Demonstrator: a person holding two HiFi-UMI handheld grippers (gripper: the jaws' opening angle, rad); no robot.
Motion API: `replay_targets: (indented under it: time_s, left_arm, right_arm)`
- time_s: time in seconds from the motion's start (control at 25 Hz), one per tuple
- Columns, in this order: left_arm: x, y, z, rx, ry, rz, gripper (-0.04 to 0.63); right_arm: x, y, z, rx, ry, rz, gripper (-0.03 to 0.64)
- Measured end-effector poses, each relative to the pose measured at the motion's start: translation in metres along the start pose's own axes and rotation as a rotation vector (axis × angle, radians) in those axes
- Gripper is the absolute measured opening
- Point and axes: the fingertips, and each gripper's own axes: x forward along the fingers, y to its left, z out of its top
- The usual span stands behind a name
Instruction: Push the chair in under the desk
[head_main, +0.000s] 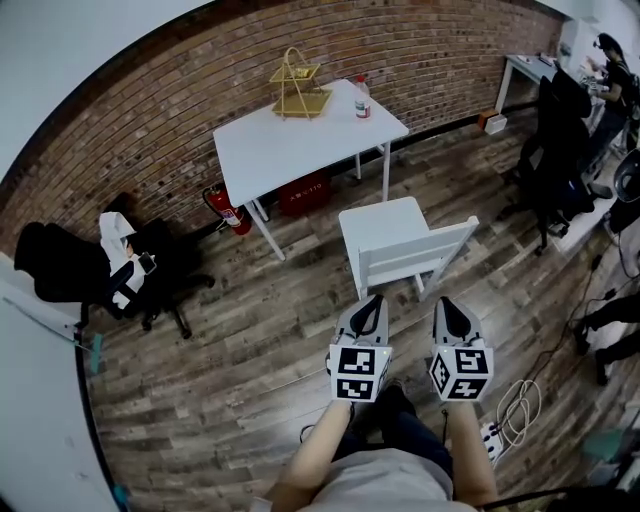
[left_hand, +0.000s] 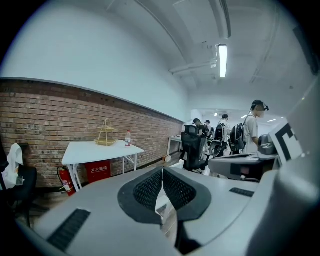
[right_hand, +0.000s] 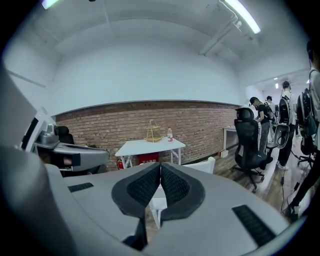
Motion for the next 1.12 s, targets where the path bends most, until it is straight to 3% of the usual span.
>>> replay_targets:
  time_s: [0.6, 1.12]
  left_arm:
    - [0.115, -0.021, 0.019, 0.042, 0.063, 0.061, 0.018]
    - [0.169, 0.007, 0.007, 0.136, 0.169, 0.087, 0.018]
  right_arm:
    - [0.085, -0.092, 0.025, -0.047, 0.026, 0.088, 0.015]
    - [0.147, -0.107, 0.021, -0.113, 0.088, 0.150, 0.016]
